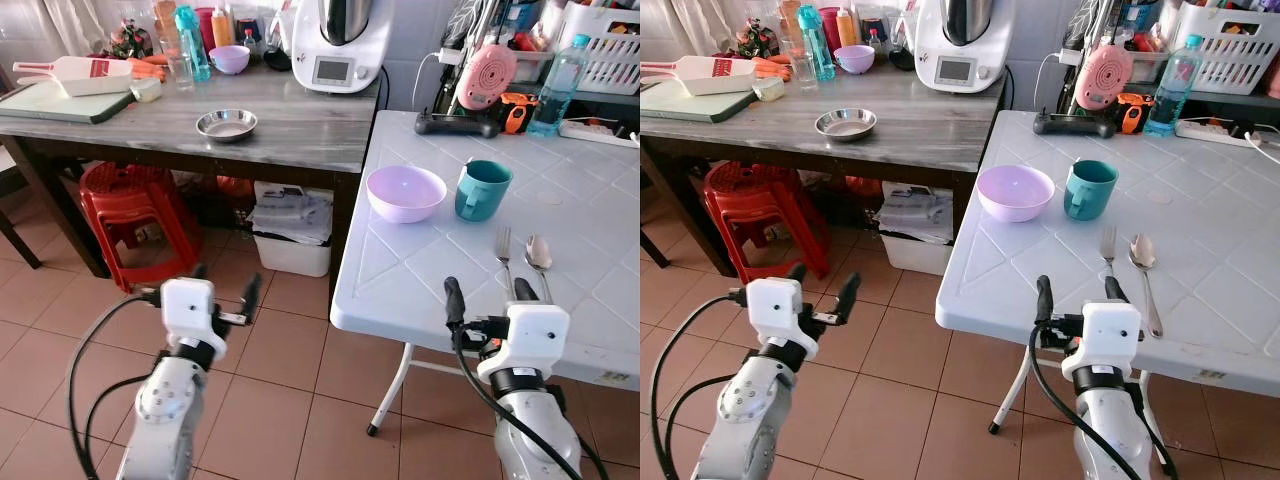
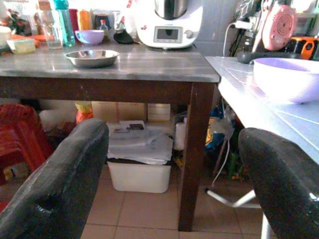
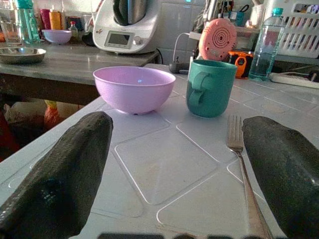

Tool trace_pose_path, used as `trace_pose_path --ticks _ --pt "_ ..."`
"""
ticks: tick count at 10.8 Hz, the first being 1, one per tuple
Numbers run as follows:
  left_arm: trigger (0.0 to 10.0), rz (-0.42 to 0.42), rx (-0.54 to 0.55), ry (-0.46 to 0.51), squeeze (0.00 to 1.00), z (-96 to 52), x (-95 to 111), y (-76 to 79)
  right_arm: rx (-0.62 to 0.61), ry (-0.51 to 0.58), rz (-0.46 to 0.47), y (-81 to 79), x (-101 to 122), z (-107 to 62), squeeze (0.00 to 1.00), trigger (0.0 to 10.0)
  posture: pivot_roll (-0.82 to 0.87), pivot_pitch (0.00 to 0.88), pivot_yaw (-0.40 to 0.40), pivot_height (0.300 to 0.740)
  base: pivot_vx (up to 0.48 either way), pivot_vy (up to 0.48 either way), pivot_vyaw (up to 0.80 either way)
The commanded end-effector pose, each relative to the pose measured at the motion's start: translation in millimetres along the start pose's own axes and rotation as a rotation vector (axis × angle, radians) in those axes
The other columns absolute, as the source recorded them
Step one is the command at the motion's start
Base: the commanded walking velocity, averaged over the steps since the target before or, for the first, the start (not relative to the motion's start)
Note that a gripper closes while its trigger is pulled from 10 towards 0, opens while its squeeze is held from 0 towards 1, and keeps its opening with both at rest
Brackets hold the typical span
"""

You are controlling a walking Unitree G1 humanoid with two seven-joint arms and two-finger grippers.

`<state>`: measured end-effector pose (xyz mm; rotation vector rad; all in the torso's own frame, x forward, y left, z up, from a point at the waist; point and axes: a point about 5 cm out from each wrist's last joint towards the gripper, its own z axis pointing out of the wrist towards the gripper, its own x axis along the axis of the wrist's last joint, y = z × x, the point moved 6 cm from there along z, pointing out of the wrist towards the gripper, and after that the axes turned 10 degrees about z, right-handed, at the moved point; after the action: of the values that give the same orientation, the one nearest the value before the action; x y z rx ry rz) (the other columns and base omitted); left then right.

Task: Setting the table

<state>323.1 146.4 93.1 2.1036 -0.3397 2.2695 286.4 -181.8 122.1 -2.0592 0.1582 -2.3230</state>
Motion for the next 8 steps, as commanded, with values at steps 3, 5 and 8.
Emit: trace_pose_path --ticks 3,5,8 --pt "10.0 -0.012 -0.022 0.000 0.00 -1.2 0.1 1.3 0.001 -0.008 0.007 -2.1 -1.9 0.0 0.00 10.0 0.09 0.000 0.032 0.740 0.264 0.000 0.00" --pt "10.0 -0.015 -0.031 -0.006 0.00 -1.5 -0.5 2.9 0.004 -0.009 0.005 -2.3 -1.6 0.2 0.00 10.0 0.09 0.000 0.031 0.740 0.307 0.000 0.00" --pt "10.0 -0.024 -0.050 -0.006 0.00 -1.4 -0.8 7.4 0.008 -0.018 0.009 -3.9 -4.5 -0.2 0.00 10.0 0.09 0.000 0.033 0.740 0.348 0.000 0.00"
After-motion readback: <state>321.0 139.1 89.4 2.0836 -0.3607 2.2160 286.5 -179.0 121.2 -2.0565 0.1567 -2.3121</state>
